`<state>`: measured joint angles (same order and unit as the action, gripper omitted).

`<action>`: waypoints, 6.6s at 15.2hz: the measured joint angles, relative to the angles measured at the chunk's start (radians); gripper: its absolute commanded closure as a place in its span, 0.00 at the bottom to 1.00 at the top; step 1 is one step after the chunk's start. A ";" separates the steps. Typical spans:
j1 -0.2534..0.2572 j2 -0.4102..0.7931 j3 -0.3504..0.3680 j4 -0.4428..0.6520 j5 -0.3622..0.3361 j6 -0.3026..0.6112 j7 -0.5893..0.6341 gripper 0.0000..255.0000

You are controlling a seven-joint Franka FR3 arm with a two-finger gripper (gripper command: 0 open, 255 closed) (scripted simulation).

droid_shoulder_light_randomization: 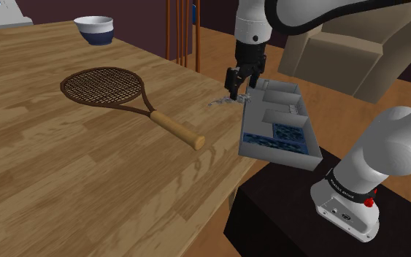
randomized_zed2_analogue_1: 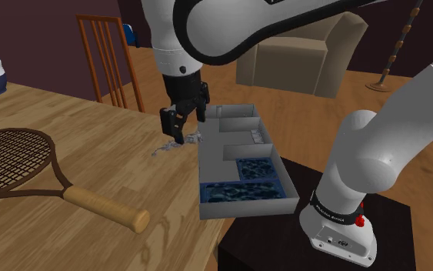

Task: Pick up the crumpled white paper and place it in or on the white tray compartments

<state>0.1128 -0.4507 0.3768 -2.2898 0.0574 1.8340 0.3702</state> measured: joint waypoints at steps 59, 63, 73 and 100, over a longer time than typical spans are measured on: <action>0.028 0.263 -0.110 0.260 0.117 -0.322 -0.396 0.00; 0.042 0.164 -0.094 0.203 0.057 -0.322 -0.416 0.00; 0.048 0.133 -0.089 0.097 0.060 -0.244 -0.422 0.00; 0.094 0.224 0.010 0.227 -0.067 -0.231 -0.381 0.00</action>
<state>0.2066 -0.2264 0.3870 -2.0624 -0.0091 1.6027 -0.0106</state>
